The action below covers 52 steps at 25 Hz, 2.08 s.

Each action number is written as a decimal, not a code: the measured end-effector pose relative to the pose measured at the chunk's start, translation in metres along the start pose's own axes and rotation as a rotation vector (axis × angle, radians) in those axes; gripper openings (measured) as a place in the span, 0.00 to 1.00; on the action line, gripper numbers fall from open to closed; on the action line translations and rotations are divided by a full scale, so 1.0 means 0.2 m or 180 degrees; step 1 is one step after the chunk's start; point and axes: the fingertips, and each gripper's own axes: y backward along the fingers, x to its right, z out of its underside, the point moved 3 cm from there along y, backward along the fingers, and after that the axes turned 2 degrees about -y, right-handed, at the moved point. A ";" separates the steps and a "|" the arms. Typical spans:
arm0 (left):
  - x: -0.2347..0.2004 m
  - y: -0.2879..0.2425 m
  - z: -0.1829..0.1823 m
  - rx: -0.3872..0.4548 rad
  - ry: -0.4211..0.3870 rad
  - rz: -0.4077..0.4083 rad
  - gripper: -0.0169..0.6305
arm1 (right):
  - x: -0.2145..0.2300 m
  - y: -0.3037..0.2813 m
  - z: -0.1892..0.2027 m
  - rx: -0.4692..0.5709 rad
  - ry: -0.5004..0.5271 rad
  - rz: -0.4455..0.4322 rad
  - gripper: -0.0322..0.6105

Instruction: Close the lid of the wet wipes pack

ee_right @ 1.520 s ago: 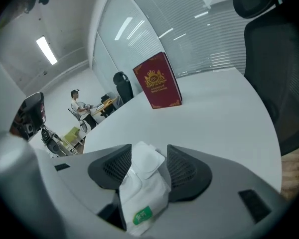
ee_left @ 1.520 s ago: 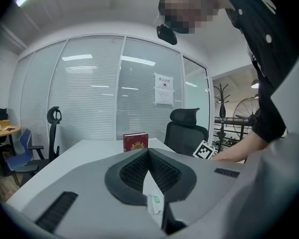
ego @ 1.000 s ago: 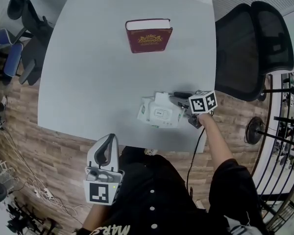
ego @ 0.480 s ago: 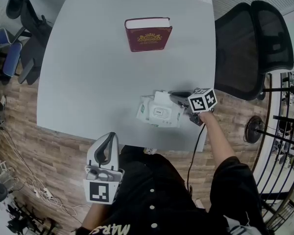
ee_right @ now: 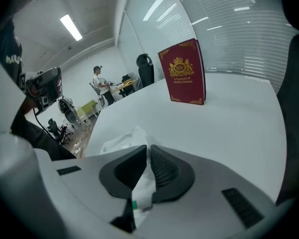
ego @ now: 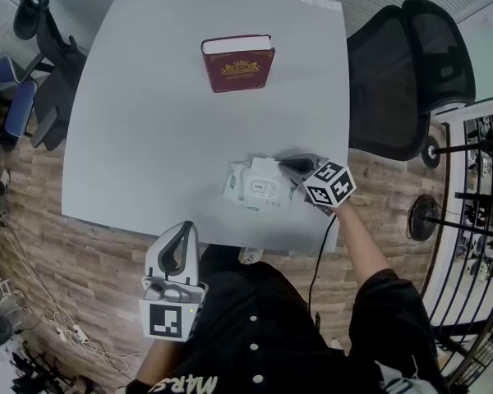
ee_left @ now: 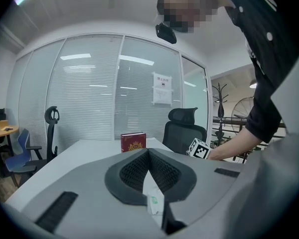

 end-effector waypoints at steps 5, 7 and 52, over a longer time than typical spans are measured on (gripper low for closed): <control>0.03 0.03 -0.03 0.0137 -0.0018 -0.0005 0.05 | -0.11 0.04 0.01 0.0087 0.0520 0.0270 0.12; 0.04 0.04 -0.04 0.0171 -0.0031 0.0000 0.05 | -0.16 0.05 0.01 0.0094 0.0750 0.0393 0.12; 0.07 0.24 -0.03 0.0258 -0.0085 -0.0140 0.05 | -0.37 -0.13 0.25 -0.0441 0.0772 0.0529 0.14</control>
